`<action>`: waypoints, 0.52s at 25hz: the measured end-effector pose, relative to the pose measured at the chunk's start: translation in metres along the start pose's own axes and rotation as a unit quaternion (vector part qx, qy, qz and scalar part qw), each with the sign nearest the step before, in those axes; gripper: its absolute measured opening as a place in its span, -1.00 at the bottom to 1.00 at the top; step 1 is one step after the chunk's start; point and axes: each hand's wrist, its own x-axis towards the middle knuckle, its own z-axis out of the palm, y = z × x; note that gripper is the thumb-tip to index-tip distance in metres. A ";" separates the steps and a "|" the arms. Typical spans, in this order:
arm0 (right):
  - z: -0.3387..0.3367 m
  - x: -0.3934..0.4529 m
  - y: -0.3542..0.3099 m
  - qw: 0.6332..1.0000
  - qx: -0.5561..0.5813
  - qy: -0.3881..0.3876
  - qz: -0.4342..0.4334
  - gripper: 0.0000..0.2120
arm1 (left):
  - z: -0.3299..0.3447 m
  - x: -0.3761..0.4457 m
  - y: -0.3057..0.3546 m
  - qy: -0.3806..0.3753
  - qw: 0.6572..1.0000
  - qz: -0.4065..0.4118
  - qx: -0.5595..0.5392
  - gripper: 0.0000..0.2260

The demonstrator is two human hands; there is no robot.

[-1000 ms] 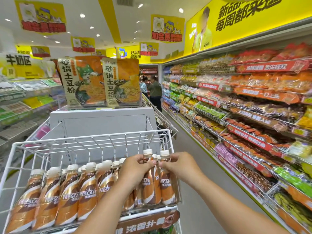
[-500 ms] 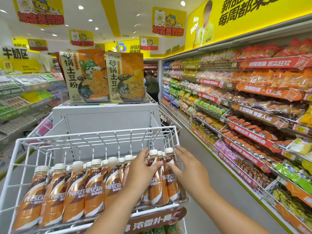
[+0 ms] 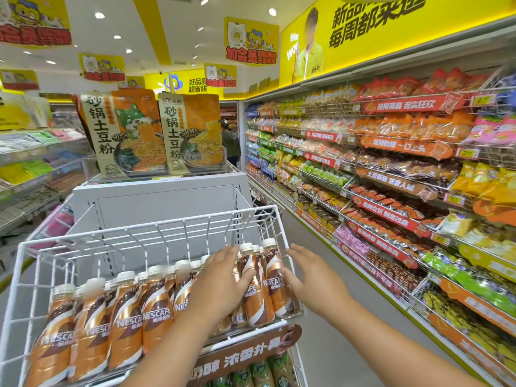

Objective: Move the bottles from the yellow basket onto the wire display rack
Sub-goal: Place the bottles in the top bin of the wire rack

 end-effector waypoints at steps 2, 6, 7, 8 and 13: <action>-0.003 -0.011 -0.002 0.999 -0.039 -0.021 -0.005 -0.37 | -0.003 -0.007 -0.003 -0.013 0.997 0.038 0.063 -0.31; -0.007 -0.044 -0.006 0.993 -0.112 -0.034 0.025 -0.28 | 0.006 -0.027 0.002 -0.010 0.991 0.101 0.092 -0.29; -0.008 -0.052 -0.006 0.990 -0.128 -0.037 0.034 -0.27 | 0.010 -0.031 0.006 -0.007 0.989 0.116 0.089 -0.30; -0.011 -0.061 -0.003 0.988 -0.145 -0.039 0.042 -0.25 | 0.016 -0.035 0.011 -0.006 0.988 0.130 0.086 -0.30; -0.042 -0.123 0.024 0.977 -0.181 -0.026 0.107 -0.23 | 0.037 -0.059 0.056 -0.048 0.979 0.178 0.085 -0.30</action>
